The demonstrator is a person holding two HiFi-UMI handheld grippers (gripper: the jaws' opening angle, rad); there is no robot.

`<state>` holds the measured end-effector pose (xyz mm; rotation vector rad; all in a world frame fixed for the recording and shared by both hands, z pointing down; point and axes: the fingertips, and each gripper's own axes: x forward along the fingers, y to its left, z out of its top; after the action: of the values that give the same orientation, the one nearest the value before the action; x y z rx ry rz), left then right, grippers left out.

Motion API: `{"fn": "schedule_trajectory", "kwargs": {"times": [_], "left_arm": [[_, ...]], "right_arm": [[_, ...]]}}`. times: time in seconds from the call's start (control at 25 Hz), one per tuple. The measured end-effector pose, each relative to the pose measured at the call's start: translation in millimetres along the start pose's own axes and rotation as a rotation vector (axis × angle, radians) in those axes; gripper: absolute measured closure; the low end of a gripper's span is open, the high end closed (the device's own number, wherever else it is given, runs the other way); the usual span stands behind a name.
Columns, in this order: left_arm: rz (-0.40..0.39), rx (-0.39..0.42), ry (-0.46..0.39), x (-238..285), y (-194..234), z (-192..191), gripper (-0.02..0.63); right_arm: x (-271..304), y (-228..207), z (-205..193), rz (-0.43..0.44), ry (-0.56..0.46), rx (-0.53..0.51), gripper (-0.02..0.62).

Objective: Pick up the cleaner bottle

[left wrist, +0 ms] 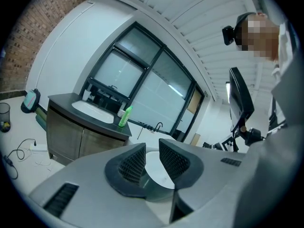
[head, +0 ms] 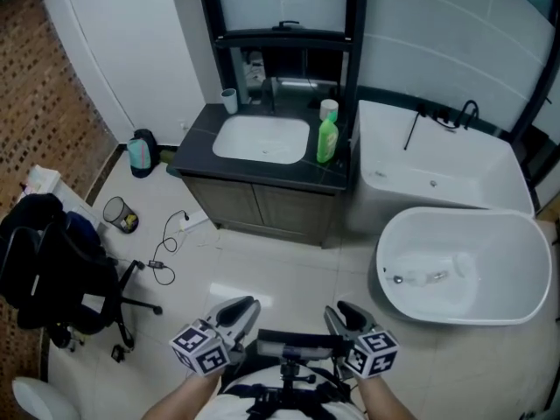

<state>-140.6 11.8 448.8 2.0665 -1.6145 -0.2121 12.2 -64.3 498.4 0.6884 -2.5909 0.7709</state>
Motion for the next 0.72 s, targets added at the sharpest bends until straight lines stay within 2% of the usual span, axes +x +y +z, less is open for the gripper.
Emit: {"fn": "schedule_trajectory", "kwargs": {"times": [0.16, 0.36, 0.72], "left_arm": [[-0.013, -0.017, 0.003, 15.1, 18.2, 7.2, 0.532], [-0.058, -0.034, 0.022, 45.8, 55.2, 23.2, 0.532], [-0.186, -0.020, 0.047, 105.8, 124.3, 90.7, 0.532]], "right_arm": [[19.9, -5.8, 12.4, -0.006, 0.016, -0.011, 0.454], [54.0, -22.2, 38.5, -0.062, 0.002, -0.002, 0.454], [128.6, -26.6, 109.3, -0.142, -0.029, 0.004, 0.454]]}}
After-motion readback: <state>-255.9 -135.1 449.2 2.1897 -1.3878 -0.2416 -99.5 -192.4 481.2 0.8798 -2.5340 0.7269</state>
